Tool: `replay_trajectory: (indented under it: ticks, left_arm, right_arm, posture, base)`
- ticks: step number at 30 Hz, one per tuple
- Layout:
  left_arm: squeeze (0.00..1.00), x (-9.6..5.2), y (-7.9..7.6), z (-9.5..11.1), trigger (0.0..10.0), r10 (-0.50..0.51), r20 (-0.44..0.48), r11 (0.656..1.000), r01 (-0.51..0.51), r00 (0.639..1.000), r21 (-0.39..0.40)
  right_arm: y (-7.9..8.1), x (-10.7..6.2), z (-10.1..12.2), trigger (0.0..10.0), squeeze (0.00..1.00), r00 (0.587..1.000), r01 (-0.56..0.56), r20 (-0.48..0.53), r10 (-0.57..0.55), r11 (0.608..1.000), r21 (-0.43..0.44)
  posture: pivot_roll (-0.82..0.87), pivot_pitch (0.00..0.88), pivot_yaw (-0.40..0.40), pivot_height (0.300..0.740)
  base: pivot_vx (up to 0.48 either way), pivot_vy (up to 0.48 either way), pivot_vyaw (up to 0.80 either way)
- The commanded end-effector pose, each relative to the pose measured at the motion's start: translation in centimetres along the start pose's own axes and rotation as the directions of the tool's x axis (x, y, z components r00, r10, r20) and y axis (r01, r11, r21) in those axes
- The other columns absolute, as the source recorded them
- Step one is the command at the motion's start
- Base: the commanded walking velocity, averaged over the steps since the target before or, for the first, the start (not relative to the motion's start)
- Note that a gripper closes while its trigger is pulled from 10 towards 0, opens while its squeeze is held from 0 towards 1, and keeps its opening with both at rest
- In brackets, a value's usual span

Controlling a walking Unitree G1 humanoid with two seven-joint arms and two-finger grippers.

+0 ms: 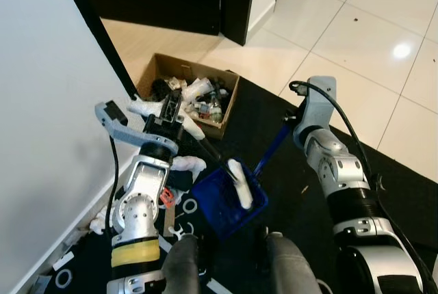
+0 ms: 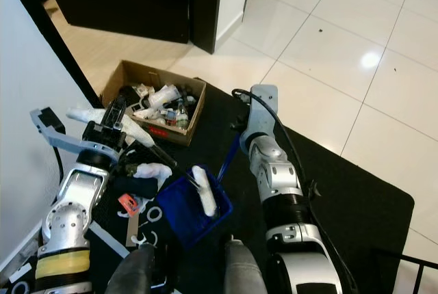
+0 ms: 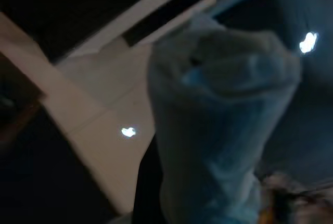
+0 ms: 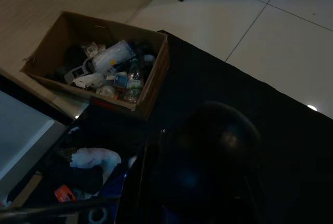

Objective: Sweep floor

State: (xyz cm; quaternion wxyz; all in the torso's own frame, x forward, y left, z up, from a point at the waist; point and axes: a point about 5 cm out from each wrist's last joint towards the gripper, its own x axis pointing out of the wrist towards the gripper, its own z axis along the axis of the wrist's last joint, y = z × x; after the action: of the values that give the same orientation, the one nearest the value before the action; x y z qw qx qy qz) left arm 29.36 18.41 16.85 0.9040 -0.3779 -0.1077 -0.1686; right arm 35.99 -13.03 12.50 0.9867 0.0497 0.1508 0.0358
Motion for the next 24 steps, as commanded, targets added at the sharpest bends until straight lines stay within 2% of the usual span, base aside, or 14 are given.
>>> replay_trajectory:
  ticks: [1, 2, 4, 7, 9, 10, 11, 13, 16, 17, 19, 20, 22, 24]
  left_arm:
    - [0.00, -0.5, 0.0, 2.6, 10.0, -0.029, 0.055, 0.992, 0.022, 0.998, 0.127]
    - [0.00, -0.5, 0.0, 2.6, 10.0, -0.029, 0.055, 0.992, 0.022, 0.998, 0.127]
    - [0.00, -0.6, 0.1, 3.5, 10.0, -0.038, 0.051, 0.982, 0.028, 0.998, 0.188]
    - [0.00, -0.8, 1.6, 5.6, 10.0, -0.003, 0.013, 0.924, -0.002, 1.000, 0.383]
    - [0.00, -0.8, 2.6, 6.0, 10.0, 0.037, 0.000, 0.888, -0.032, 0.999, 0.458]
    - [0.00, -0.8, 2.6, 6.0, 10.0, 0.037, 0.000, 0.888, -0.032, 0.999, 0.458]
    - [0.00, -0.8, 3.9, 5.5, 10.0, 0.068, -0.012, 0.867, -0.054, 0.998, 0.495]
    - [0.00, -0.8, 4.5, 5.1, 10.0, 0.081, -0.015, 0.871, -0.063, 0.997, 0.488]
    - [0.00, -1.3, 6.8, 2.5, 10.0, 0.146, -0.043, 0.918, -0.119, 0.988, 0.378]
    - [0.00, -1.3, 6.8, 2.5, 10.0, 0.146, -0.043, 0.918, -0.119, 0.988, 0.378]
    - [0.00, -2.0, 8.5, 0.3, 10.0, 0.219, -0.069, 0.951, -0.197, 0.973, 0.236]
    - [0.00, -2.0, 8.5, 0.3, 10.0, 0.219, -0.069, 0.951, -0.197, 0.973, 0.236]
    - [0.00, -3.0, 9.7, -1.5, 10.0, 0.297, -0.086, 0.953, -0.290, 0.951, 0.089]
    - [0.00, -3.8, 10.4, -3.0, 10.0, 0.356, -0.084, 0.930, -0.361, 0.931, -0.069]
  right_arm:
    - [-0.3, -0.2, -2.8, 10.0, 0.00, 0.994, 0.011, -0.113, -0.007, 0.999, 0.030]
    - [-0.3, -0.2, -2.8, 10.0, 0.00, 0.994, 0.011, -0.113, -0.007, 0.999, 0.030]
    - [-0.3, -0.2, -2.8, 10.0, 0.00, 0.994, 0.010, -0.113, -0.006, 0.999, 0.031]
    - [-0.3, -0.3, -3.0, 10.0, 0.00, 0.993, 0.008, -0.116, -0.005, 1.000, 0.030]
    - [-0.4, -0.3, -3.0, 10.0, 0.00, 0.993, 0.010, -0.117, -0.006, 1.000, 0.030]
    - [-0.4, -0.3, -3.0, 10.0, 0.00, 0.993, 0.010, -0.117, -0.006, 1.000, 0.030]
    - [-0.5, -0.3, -3.1, 10.0, 0.00, 0.993, 0.014, -0.118, -0.011, 0.999, 0.029]
    - [-0.5, -0.3, -3.1, 10.0, 0.00, 0.993, 0.015, -0.119, -0.012, 0.999, 0.029]
    - [-0.7, -0.4, -3.0, 10.0, 0.00, 0.993, 0.018, -0.118, -0.015, 1.000, 0.025]
    - [-0.7, -0.4, -3.0, 10.0, 0.00, 0.993, 0.018, -0.118, -0.015, 1.000, 0.025]
    - [-1.1, -0.4, -2.8, 10.0, 0.00, 0.993, 0.028, -0.117, -0.026, 0.999, 0.018]
    - [-1.1, -0.4, -2.8, 10.0, 0.00, 0.993, 0.028, -0.117, -0.026, 0.999, 0.018]
    - [-1.2, -0.4, -2.8, 10.0, 0.00, 0.993, 0.038, -0.114, -0.036, 0.999, 0.017]
    - [-1.2, -0.5, -2.7, 10.0, 0.00, 0.993, 0.042, -0.111, -0.040, 0.999, 0.022]
  posture:
    - [-0.05, 0.279, -0.008, 0.740]
    - [-0.05, 0.279, -0.008, 0.740]
    - [-0.04, 0.279, -0.007, 0.740]
    - [-0.04, 0.279, -0.004, 0.740]
    - [-0.05, 0.278, -0.005, 0.740]
    - [-0.05, 0.278, -0.005, 0.740]
    - [-0.05, 0.276, -0.006, 0.740]
    - [-0.06, 0.279, -0.010, 0.740]
    - [-0.07, 0.282, -0.018, 0.740]
    - [-0.07, 0.282, -0.018, 0.740]
    - [-0.07, 0.283, -0.017, 0.740]
    - [-0.07, 0.283, -0.017, 0.740]
    - [-0.08, 0.286, -0.014, 0.740]
    - [-0.09, 0.287, -0.013, 0.740]
  base:
    - [0.000, 0.000, 0.00]
    - [0.000, 0.000, 0.00]
    - [0.000, 0.000, 0.00]
    - [0.000, 0.000, 0.00]
    - [0.000, 0.000, 0.00]
    - [0.000, 0.000, 0.00]
    - [0.000, 0.000, 0.00]
    - [0.000, 0.000, 0.00]
    - [0.000, 0.000, 0.00]
    - [0.000, 0.000, 0.00]
    - [0.000, 0.000, 0.00]
    - [0.000, 0.000, 0.00]
    - [0.000, 0.000, 0.00]
    - [0.000, 0.000, 0.00]
